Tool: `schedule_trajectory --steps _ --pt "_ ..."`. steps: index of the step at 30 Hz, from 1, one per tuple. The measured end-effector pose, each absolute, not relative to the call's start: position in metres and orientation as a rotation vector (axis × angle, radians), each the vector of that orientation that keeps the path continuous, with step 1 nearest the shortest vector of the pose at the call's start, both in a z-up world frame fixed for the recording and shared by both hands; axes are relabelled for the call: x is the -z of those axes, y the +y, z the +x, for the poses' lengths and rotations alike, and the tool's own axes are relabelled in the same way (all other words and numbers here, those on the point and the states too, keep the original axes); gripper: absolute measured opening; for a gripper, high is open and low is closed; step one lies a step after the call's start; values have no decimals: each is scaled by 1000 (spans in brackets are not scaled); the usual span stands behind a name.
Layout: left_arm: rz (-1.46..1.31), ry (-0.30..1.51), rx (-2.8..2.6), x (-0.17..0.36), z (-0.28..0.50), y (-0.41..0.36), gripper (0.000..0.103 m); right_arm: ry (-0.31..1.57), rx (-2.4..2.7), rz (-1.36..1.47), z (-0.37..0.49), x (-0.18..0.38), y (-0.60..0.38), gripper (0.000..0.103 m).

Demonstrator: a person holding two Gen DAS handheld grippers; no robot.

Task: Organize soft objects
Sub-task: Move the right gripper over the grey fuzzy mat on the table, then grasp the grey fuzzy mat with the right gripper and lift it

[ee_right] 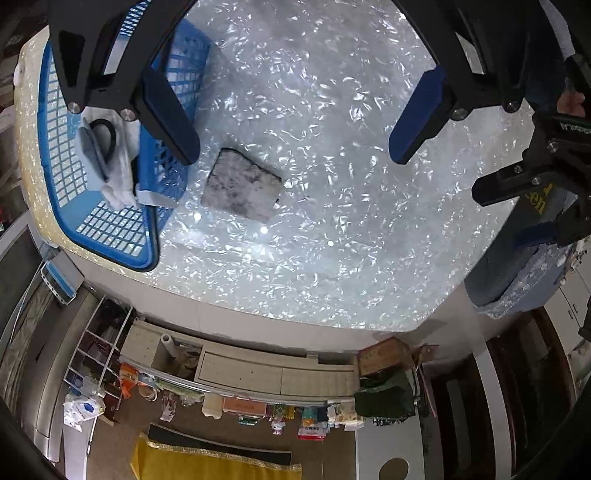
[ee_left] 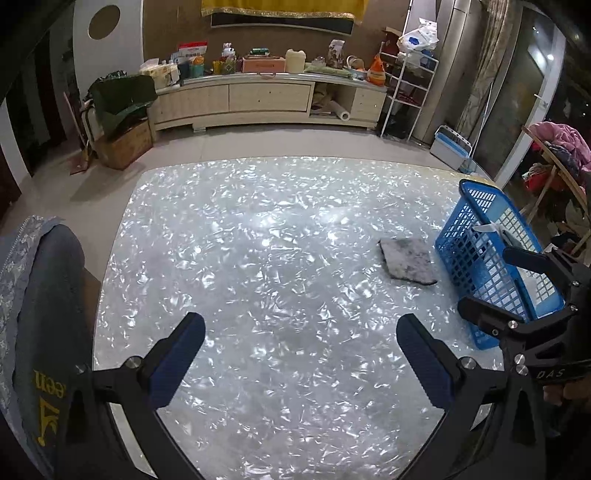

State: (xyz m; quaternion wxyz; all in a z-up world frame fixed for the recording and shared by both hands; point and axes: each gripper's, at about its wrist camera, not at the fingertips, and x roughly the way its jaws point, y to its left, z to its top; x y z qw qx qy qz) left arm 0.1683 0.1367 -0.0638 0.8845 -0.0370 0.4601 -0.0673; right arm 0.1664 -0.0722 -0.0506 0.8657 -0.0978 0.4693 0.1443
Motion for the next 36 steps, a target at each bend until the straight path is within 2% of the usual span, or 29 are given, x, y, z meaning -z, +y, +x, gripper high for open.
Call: schedule_trajectory --steps 6,10,29,36 --pt "-76 982 151 80 179 145 103 1008 -307 -218 177 61 -57 102" --pt "-71 1004 163 93 191 148 103 1034 -299 -229 185 72 -51 97" --pt "-71 1087 221 153 252 138 103 1106 -201 -161 234 118 -61 96" --pt "-47 1107 231 167 270 130 103 1152 -163 -168 246 140 -65 88"
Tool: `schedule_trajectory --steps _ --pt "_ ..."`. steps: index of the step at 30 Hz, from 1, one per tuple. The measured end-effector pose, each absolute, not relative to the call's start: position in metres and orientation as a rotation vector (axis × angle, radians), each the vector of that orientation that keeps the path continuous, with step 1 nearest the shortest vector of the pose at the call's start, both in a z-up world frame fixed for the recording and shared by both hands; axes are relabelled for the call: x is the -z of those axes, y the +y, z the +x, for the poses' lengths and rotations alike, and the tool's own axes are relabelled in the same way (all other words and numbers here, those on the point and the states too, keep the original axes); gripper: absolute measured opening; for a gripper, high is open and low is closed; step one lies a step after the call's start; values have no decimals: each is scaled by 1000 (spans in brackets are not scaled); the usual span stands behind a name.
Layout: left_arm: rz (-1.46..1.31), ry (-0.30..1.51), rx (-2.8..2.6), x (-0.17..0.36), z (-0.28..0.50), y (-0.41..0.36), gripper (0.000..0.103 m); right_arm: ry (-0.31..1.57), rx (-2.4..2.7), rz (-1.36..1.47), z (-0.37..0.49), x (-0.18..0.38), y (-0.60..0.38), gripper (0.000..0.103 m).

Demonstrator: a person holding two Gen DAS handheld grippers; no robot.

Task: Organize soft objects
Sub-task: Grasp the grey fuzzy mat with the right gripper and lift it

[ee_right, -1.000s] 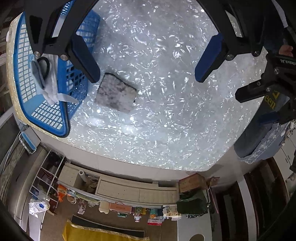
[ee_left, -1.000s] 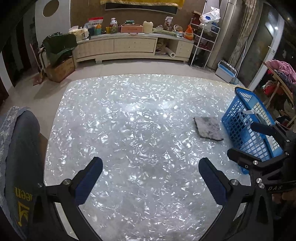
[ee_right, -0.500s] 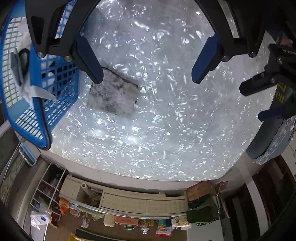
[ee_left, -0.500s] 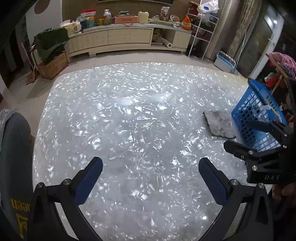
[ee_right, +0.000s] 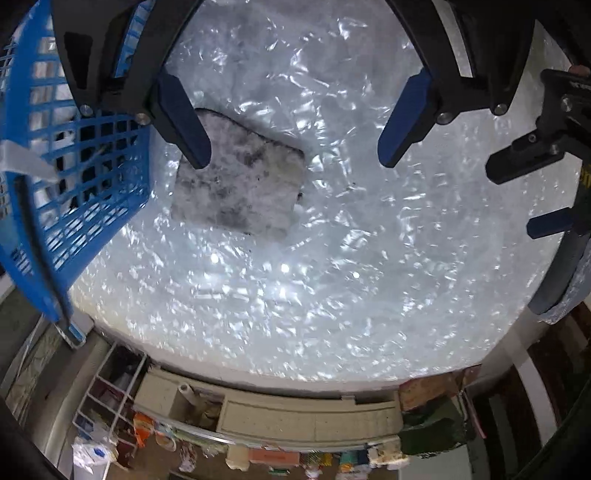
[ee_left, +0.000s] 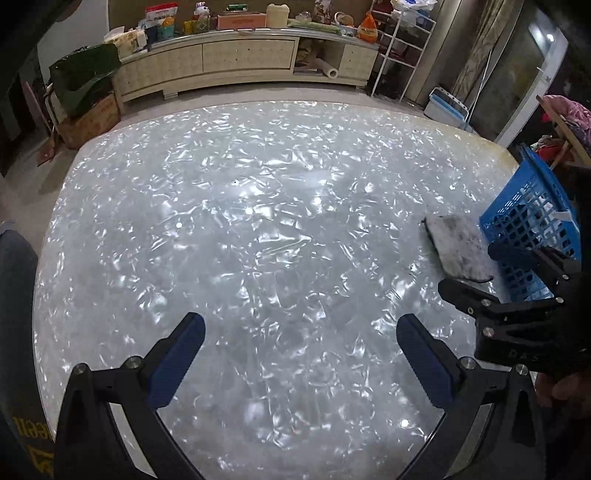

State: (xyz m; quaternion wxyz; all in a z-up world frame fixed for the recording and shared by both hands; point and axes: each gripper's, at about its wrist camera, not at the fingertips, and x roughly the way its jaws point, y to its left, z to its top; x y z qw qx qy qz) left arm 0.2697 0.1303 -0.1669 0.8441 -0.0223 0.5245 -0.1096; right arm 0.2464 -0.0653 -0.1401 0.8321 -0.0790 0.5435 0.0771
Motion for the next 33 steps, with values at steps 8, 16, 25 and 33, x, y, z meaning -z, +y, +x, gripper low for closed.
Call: schedule_trajectory --steps 8,16,25,33 --pt "-49 1123 266 173 275 129 103 1208 -88 -170 263 159 -73 59" --pt "-62 1119 262 175 276 133 103 1210 -116 -136 271 167 -90 47" --pt "-94 1092 260 164 271 145 103 1189 -123 -110 267 165 -95 15" --pt "-92 1069 268 143 259 136 103 1172 -196 -81 249 140 -86 14"
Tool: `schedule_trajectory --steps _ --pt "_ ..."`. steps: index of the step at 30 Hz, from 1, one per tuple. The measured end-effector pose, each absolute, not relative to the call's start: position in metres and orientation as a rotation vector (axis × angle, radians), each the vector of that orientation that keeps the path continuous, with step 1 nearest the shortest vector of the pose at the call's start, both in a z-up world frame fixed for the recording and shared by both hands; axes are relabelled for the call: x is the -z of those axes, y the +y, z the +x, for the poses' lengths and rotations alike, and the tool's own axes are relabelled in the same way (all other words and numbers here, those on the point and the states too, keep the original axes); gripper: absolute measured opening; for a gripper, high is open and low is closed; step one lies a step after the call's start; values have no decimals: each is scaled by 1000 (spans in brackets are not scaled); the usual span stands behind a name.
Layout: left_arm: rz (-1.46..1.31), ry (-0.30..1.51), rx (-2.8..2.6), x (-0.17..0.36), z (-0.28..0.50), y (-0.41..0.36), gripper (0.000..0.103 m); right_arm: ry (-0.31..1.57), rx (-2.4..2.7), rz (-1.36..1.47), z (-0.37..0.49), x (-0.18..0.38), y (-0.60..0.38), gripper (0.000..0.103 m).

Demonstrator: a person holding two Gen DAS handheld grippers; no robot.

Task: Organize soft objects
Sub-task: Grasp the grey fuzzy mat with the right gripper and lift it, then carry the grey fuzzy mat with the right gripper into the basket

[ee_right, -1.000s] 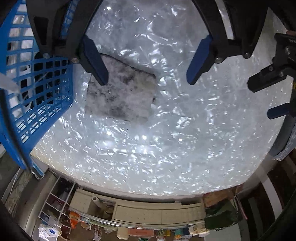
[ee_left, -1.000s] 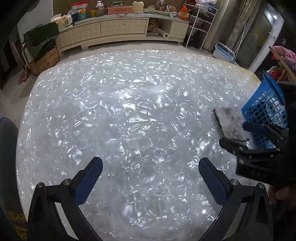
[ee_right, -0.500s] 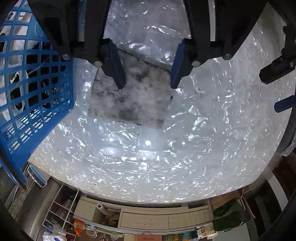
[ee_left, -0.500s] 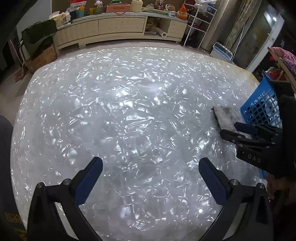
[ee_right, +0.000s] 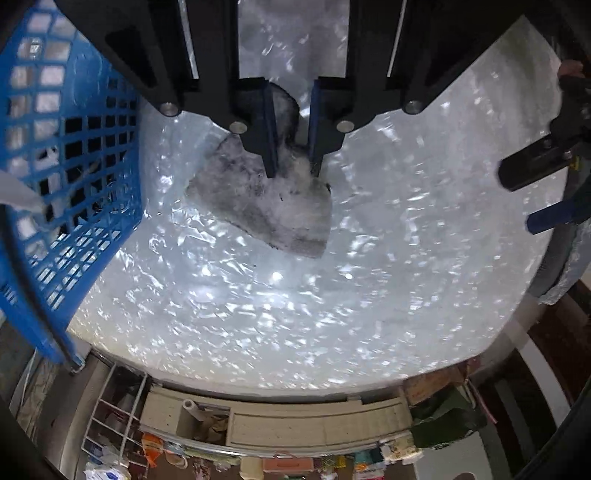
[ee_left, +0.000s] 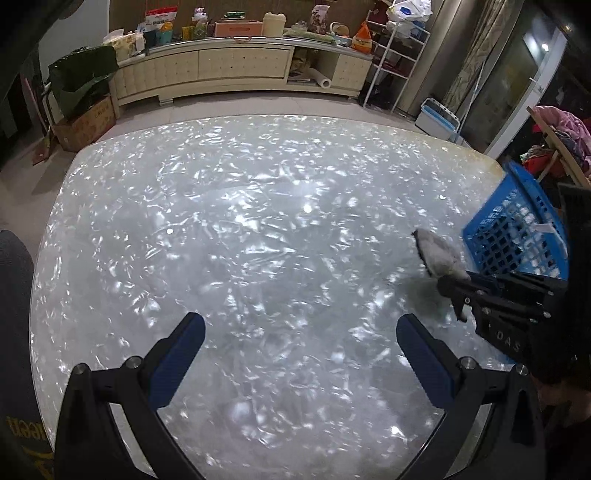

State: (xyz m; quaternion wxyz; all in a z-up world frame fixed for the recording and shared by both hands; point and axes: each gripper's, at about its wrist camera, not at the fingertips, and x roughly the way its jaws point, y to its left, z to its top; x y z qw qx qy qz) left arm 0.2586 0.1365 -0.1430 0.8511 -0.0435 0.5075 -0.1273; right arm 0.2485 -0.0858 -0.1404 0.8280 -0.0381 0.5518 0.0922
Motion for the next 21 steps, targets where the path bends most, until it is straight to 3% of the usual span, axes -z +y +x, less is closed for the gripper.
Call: schedule_trajectory --steps 21 --pt "-2 893 239 17 165 83 103 941 -339 -67 142 2 -110 14"
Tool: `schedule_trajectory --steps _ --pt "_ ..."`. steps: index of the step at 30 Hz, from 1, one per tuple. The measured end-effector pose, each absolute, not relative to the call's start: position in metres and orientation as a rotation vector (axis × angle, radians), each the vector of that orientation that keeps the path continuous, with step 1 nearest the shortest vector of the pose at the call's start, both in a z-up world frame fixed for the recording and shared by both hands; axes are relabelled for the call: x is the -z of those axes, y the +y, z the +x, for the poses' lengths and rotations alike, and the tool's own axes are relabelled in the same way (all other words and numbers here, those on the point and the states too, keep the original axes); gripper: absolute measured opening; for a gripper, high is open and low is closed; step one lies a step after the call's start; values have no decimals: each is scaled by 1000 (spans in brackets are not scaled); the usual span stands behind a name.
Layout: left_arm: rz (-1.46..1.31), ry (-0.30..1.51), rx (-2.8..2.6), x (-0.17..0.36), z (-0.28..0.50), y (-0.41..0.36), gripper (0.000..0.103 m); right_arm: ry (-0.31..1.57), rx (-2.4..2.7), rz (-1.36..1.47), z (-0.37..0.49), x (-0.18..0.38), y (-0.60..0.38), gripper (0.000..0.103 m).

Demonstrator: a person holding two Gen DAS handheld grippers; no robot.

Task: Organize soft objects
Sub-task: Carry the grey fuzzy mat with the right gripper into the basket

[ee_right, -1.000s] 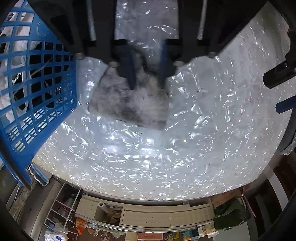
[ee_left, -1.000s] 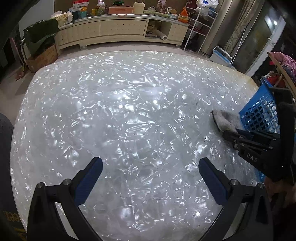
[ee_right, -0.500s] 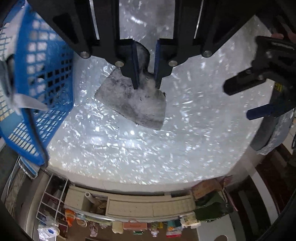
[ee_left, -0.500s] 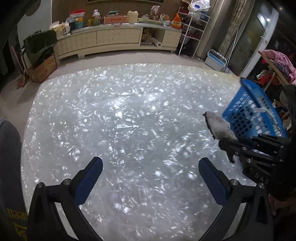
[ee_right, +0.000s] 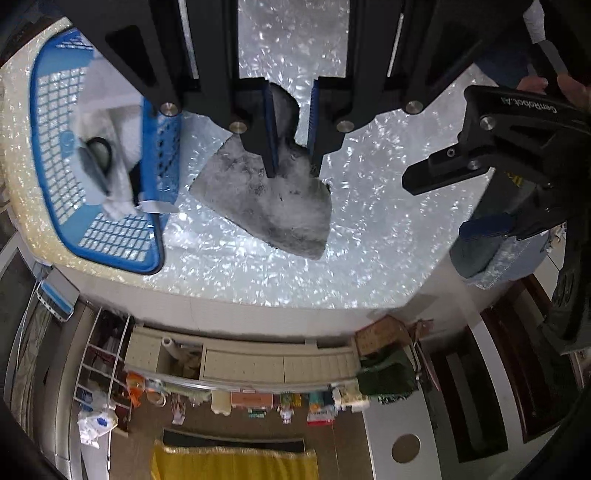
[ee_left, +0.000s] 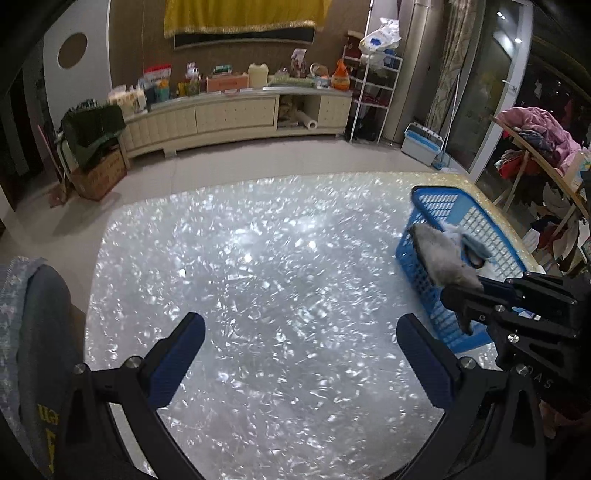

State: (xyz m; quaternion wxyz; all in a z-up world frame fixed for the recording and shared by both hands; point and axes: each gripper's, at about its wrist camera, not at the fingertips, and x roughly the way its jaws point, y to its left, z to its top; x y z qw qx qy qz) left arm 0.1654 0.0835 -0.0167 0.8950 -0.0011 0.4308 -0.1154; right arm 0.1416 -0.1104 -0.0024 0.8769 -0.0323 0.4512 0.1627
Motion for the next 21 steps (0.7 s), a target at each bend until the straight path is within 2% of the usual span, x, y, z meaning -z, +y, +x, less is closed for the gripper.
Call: schedule_trajectory --steps 9,21 --pt "59 840 270 -15 141 44 103 868 -345 -51 108 -30 -144 14" --pt "133 808 370 -30 154 -34 103 841 -272 -50 104 -33 -187 14"
